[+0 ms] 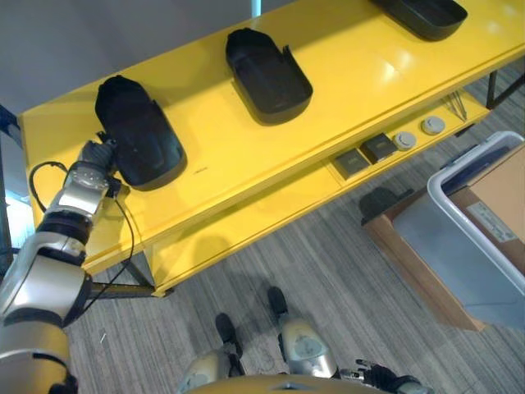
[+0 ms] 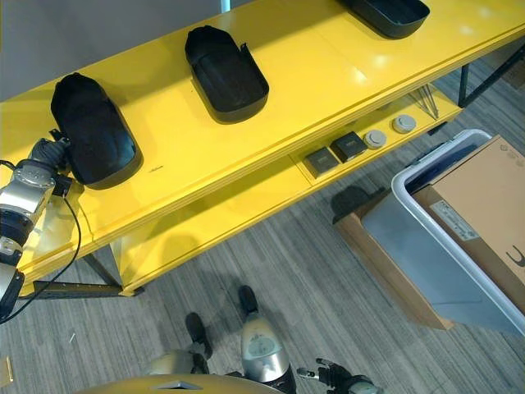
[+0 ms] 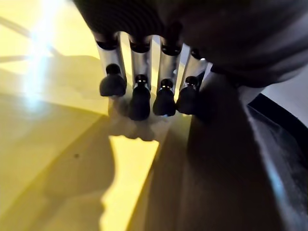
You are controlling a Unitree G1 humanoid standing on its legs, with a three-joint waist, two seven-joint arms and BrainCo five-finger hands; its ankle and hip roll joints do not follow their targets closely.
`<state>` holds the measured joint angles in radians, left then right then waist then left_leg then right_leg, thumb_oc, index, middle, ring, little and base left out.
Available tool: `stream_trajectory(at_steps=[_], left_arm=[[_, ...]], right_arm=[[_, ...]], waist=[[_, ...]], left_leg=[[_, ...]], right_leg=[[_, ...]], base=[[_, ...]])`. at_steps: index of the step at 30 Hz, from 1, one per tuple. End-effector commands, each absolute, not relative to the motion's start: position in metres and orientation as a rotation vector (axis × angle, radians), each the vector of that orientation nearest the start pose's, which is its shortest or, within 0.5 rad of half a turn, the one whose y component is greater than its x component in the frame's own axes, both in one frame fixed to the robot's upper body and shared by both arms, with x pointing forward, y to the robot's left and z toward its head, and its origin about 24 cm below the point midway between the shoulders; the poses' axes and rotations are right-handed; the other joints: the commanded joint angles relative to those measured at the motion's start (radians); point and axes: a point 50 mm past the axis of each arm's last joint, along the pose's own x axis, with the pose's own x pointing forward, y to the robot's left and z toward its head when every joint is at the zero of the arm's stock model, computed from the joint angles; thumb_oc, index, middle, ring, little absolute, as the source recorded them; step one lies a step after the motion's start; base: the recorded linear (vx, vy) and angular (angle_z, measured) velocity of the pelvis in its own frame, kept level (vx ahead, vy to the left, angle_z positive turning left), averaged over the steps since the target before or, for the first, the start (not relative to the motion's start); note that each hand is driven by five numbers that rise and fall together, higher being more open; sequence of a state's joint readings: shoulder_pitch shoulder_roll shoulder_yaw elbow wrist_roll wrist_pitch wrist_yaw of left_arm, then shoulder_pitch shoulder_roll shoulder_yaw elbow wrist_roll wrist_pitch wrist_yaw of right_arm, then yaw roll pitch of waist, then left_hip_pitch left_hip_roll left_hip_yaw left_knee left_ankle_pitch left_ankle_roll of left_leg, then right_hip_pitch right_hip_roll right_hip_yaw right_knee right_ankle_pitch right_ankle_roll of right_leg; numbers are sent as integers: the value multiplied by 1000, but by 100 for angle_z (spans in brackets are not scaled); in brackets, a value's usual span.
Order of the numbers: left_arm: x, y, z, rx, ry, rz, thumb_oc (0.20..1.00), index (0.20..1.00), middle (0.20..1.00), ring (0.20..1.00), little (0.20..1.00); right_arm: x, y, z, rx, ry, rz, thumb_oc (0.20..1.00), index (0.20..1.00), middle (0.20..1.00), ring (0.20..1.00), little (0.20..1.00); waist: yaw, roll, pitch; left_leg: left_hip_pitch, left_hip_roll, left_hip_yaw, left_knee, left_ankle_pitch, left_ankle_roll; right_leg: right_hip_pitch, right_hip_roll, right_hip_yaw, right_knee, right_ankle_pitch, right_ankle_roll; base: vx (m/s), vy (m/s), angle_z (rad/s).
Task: Move parts from the plastic box to the shelf.
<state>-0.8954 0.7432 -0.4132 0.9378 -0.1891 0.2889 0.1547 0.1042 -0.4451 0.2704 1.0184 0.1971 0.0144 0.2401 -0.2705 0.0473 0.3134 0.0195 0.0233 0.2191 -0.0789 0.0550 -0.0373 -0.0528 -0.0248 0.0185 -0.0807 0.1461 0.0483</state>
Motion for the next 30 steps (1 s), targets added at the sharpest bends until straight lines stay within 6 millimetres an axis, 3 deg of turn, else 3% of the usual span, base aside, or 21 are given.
stream_trajectory(at_steps=[1, 2, 9, 16, 19, 22, 24, 25, 29, 30], left_arm=[[367, 342, 172, 753, 339, 479, 470, 470, 470, 470, 470], [367, 342, 171, 758, 347, 478, 1000, 1000, 1000, 1000, 1000], [364, 347, 172, 737, 294, 521, 1000, 1000, 1000, 1000, 1000], [364, 333, 226, 730, -75, 583, 1000, 1000, 1000, 1000, 1000], [353, 318, 259, 701, -301, 512, 1000, 1000, 1000, 1000, 1000], [340, 300, 274, 639, -443, 415, 1000, 1000, 1000, 1000, 1000], [326, 284, 274, 586, -544, 318, 1000, 1000, 1000, 1000, 1000], [309, 257, 263, 495, -603, 163, 1000, 1000, 1000, 1000, 1000], [282, 220, 224, 325, -599, -47, 1000, 1000, 1000, 1000, 1000], [276, 211, 207, 263, -554, -106, 906, 906, 906, 906, 906]], right_arm=[[60, -290, -140, -245, 1272, 116, 1000, 1000, 1000, 1000, 1000], [60, -290, -140, -245, 1272, 115, 1000, 1000, 1000, 1000, 1000], [52, -288, -143, -249, 1290, 119, 1000, 1000, 1000, 1000, 1000], [38, -286, -146, -244, 1320, 99, 1000, 1000, 1000, 1000, 1000], [32, -283, -148, -231, 1335, 85, 1000, 1000, 1000, 1000, 1000], [29, -279, -150, -211, 1340, 77, 1000, 1000, 1000, 1000, 1000], [26, -275, -151, -208, 1343, 78, 1000, 1000, 1000, 1000, 1000], [23, -267, -155, -190, 1345, 68, 1000, 1000, 1000, 1000, 1000], [20, -259, -157, -167, 1338, 51, 1000, 1000, 1000, 1000, 1000], [17, -255, -158, -156, 1337, 45, 1000, 1000, 1000, 1000, 1000]], waist=[[13, -23, -76], [14, -22, -77], [24, -20, -97], [62, -13, -128], [95, -12, -145], [116, -17, -153], [132, -21, -158], [155, -30, -161], [179, -39, -159], [187, -42, -159]], left_leg=[[-71, 105, 40, 148, -37, -25], [-70, 106, 40, 148, -35, -25], [-48, 100, 38, 144, -37, -24], [-12, 93, 27, 129, -40, -23], [0, 90, 14, 121, -42, -24], [11, 88, 6, 111, -44, -26], [21, 84, -1, 100, -46, -27], [26, 80, -11, 94, -49, -25], [34, 75, -28, 83, -52, -23], [38, 74, -31, 77, -54, -23]], right_leg=[[-28, -60, 4, 79, -94, 79], [-26, -61, 3, 79, -94, 79], [-1, -66, -8, 74, -97, 80], [46, -74, -33, 55, -96, 84], [68, -79, -48, 39, -91, 85], [84, -82, -57, 27, -90, 87], [94, -84, -63, 20, -91, 89], [104, -86, -71, 16, -93, 90], [116, -89, -82, 10, -93, 93], [120, -89, -85, 7, -92, 96]], base=[[0, 0, 0], [0, 0, 0], [42, 20, 1], [39, 20, 4], [40, 9, 15], [34, 3, 10], [29, 12, 12], [16, 12, 19], [-8, 5, 19], [-34, 6, 23]])
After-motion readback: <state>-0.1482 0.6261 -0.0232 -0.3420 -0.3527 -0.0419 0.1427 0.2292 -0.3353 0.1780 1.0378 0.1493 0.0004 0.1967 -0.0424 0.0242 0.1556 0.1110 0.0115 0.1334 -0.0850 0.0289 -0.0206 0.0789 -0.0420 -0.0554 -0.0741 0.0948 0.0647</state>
